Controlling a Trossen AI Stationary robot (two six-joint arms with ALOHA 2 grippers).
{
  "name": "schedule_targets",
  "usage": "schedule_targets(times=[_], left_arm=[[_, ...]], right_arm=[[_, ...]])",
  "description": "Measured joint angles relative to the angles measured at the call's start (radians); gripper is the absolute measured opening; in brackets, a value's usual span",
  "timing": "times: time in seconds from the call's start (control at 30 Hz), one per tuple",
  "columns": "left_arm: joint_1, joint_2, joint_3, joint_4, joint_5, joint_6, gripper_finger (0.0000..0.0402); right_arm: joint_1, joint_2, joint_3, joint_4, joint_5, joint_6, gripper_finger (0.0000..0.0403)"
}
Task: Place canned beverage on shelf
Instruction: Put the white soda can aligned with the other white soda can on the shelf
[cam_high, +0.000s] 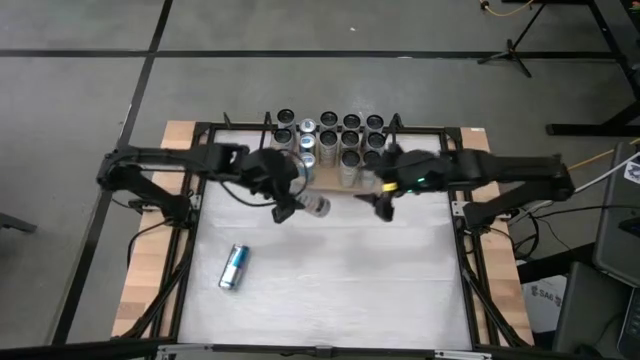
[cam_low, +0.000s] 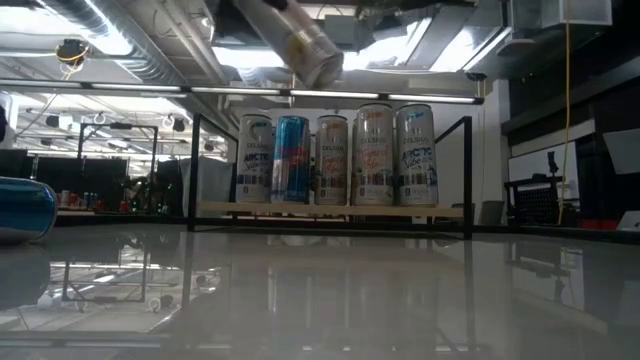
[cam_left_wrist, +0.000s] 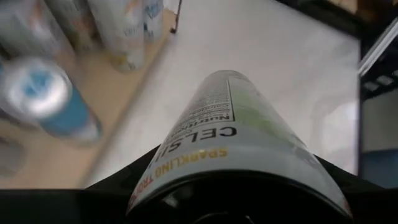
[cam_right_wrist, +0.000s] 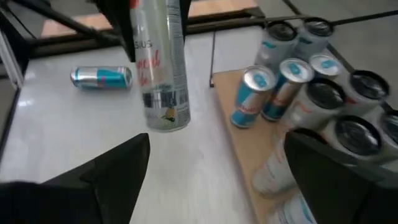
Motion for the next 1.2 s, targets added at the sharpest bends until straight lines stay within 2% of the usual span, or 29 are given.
schedule_targets(times=[0.27, 0.43, 0.6, 0.8, 0.97, 1.2], left_arm=[[0.075, 0.24, 0.366, -0.262, -0.001, 0.33, 0.0243], [0.109, 0.361, 0.5, -0.339, -0.001, 0.501, 0.0243], [0.128, 0.439, 0.522, -0.355, -0.001, 0.628, 0.0243], [0.142, 0.492, 0.521, -0.364, -0.002, 0.75, 0.0243], [0.144, 0.518, 0.52, -0.354, -0.013, 0.858, 0.0243], [0.144, 0.555, 0.52, -0.337, -0.06, 0.997, 0.0243]], right_arm=[[0.0, -0.182, -0.138, 0.019, 0.021, 0.048, 0.0363], [0.0, -0.269, -0.316, 0.159, 0.022, 0.098, 0.0363], [0.0, -0.303, -0.496, 0.343, 0.004, 0.106, 0.0363], [0.0, -0.271, -0.647, 0.539, -0.073, 0.107, 0.0363], [0.0, -0.216, -0.697, 0.658, -0.101, 0.106, 0.0363], [0.0, -0.117, -0.697, 0.683, -0.102, 0.106, 0.0363]])
